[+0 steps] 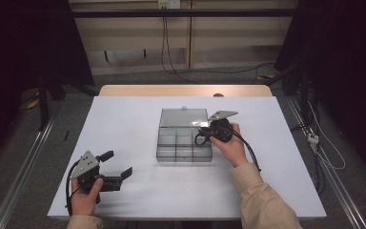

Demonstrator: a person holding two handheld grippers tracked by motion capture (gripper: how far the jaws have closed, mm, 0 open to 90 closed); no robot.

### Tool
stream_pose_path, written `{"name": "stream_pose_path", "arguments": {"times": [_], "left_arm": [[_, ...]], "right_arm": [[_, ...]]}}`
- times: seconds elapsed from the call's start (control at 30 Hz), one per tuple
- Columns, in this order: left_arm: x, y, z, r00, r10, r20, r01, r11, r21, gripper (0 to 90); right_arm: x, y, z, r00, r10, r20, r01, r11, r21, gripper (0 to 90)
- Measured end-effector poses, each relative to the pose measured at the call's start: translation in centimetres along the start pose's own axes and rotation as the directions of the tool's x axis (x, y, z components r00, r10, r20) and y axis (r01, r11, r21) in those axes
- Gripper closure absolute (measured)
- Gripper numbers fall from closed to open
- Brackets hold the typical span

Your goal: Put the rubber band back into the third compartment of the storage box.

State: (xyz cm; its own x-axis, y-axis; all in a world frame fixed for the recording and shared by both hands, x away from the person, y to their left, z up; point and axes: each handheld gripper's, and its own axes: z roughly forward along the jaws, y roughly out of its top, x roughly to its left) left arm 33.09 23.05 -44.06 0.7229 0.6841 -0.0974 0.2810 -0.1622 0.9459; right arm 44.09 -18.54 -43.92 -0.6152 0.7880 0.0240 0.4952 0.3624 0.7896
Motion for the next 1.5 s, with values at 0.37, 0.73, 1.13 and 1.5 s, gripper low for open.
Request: {"name": "stream_pose_path", "arguments": {"times": [0.37, 0.73, 1.13, 1.5], "left_arm": [[0.1, -0.1, 0.0, 1.0, -0.005, 0.0, 0.005, 1.0, -0.004, 3.1], [0.1, -0.1, 0.2, 1.0, -0.008, 0.004, 0.008, 1.0, 0.005, 3.1], [0.0, -0.1, 0.5, 0.9999, -0.009, 0.011, 0.009, 1.0, 0.002, 3.1], [-0.1, 0.0, 0.4, 0.9999, -0.008, 0.009, 0.008, 1.0, -0.003, 3.1]], "right_arm": [[0.1, 0.3, -1.5, 0.9985, 0.049, -0.025, -0.05, 0.998, -0.042, 53.7], [0.4, -0.5, -4.6, 0.9919, 0.105, -0.071, -0.111, 0.991, -0.081, 28.7], [0.4, -3.0, -7.1, 0.9919, 0.114, -0.055, -0.119, 0.988, -0.094, 19.8], [0.9, -4.7, -8.4, 0.9946, 0.095, -0.043, -0.099, 0.99, -0.102, 18.5]]}}
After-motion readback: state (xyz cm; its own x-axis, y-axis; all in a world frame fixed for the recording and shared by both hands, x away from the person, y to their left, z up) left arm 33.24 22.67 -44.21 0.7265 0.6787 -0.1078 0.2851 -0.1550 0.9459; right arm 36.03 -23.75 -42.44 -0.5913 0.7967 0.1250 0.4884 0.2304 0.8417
